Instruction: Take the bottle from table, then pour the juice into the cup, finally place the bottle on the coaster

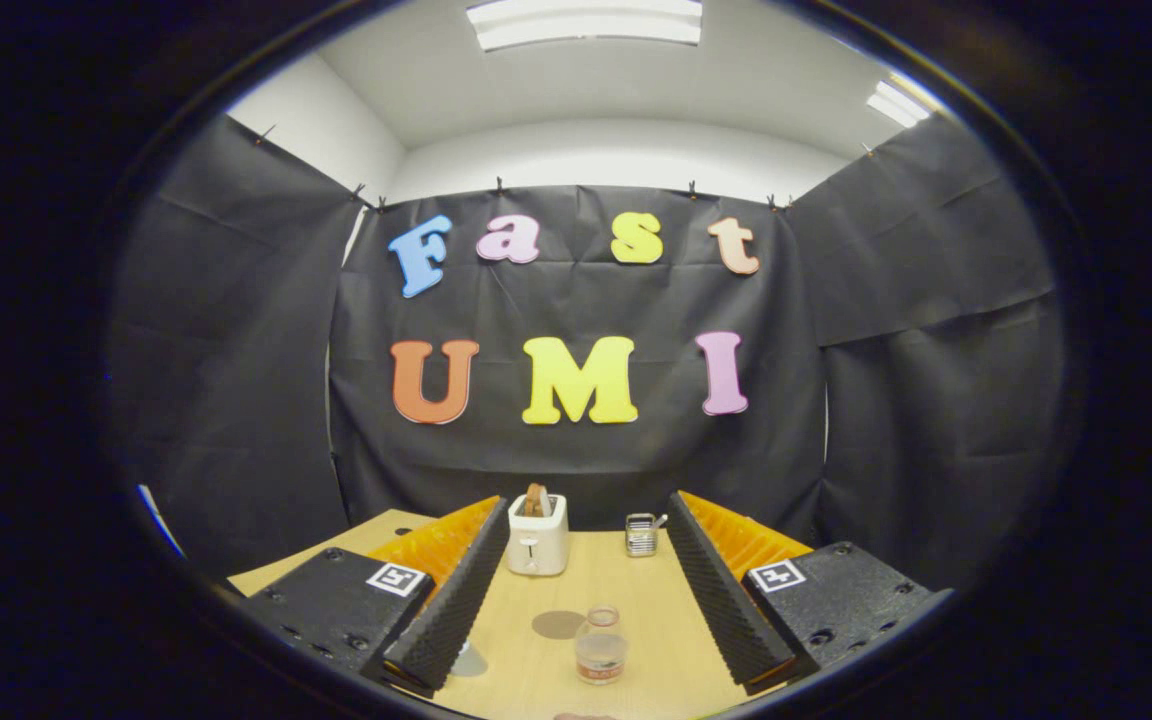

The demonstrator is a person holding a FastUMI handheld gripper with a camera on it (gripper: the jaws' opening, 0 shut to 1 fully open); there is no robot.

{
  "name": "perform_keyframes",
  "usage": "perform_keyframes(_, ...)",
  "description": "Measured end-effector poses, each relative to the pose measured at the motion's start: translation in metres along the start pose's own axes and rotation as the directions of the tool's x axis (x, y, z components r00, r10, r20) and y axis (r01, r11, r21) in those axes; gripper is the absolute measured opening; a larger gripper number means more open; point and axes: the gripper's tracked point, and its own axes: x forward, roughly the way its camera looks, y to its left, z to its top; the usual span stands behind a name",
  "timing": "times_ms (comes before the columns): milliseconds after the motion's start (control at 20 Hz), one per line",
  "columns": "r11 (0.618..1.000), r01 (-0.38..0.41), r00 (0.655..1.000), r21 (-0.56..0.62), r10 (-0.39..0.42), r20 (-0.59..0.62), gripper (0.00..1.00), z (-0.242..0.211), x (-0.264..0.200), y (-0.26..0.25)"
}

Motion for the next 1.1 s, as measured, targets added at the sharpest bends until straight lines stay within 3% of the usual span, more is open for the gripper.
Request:
perform_keyframes(400, 0.998, 0.052, 0.998, -0.047, -0.054, -0.040, 1.00, -0.046, 0.024, -0.009)
perform_keyframes(1100, 0.997, 0.054, 0.988, -0.058, -0.062, -0.139, 1.00, -0.145, 0.062, -0.012)
